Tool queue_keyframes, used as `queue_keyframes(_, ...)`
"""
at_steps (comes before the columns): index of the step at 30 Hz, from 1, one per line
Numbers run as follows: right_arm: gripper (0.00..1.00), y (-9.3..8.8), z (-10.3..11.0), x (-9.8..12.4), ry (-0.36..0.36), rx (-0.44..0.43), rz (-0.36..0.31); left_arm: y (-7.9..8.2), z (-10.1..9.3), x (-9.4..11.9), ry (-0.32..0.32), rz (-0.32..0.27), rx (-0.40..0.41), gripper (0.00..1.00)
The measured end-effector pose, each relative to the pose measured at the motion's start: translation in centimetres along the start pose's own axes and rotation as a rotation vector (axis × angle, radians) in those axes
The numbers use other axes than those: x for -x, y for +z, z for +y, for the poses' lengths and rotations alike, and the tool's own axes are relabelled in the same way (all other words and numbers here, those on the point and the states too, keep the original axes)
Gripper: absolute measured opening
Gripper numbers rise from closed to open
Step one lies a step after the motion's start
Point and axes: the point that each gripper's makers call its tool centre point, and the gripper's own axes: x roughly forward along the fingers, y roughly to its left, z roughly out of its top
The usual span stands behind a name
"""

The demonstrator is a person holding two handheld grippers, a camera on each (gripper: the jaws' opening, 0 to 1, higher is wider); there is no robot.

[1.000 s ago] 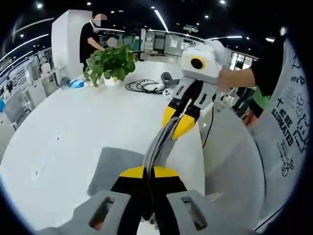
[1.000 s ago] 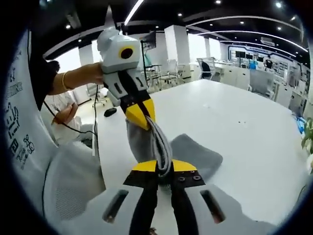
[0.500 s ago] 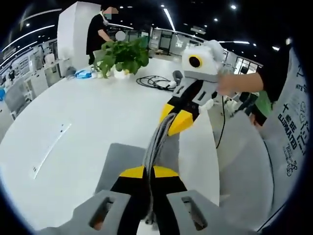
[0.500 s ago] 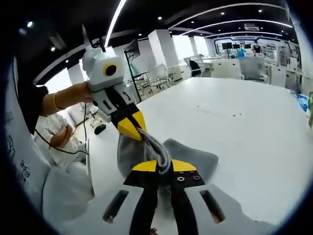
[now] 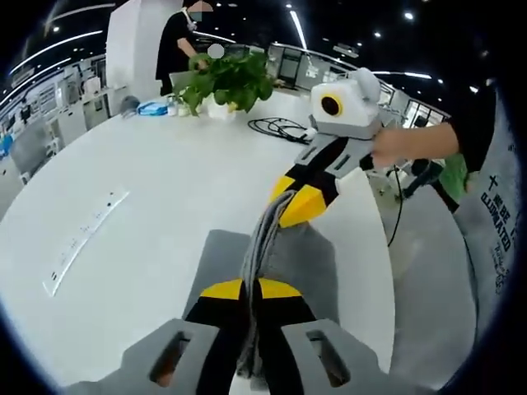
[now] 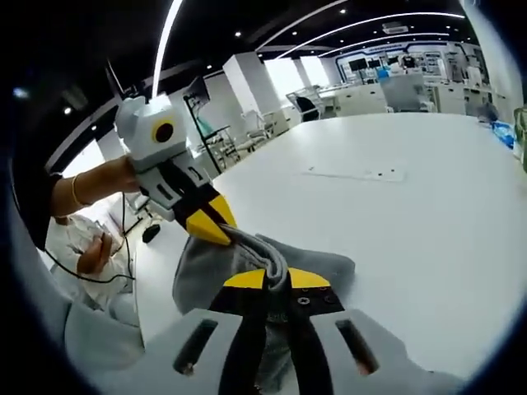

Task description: Fold the towel on the table until its edges align and the towel forms a compact rectangular stack.

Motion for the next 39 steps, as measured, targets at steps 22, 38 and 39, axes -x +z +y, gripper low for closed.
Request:
queue_keyframes(22,0.05,-2.6,-3.8,-4.1,-0.088,-0.114,0.01,-2.3,4.0,-1.4,0.159,-0.075,0.1,0.08)
queue_keyframes(38,0.07,-3.6,-5.2,-4.9,-0.2,-0.108,0.008,-7.4,3.5,0.9,0.256,-0.103,0.355,0.31)
queue_keyframes(39,0.07,-3.7,-5.3,-4.9,-0.21,-0.099,0.01,-7.7,3.4,0.9,0.265,-0.107,0.378,0.32)
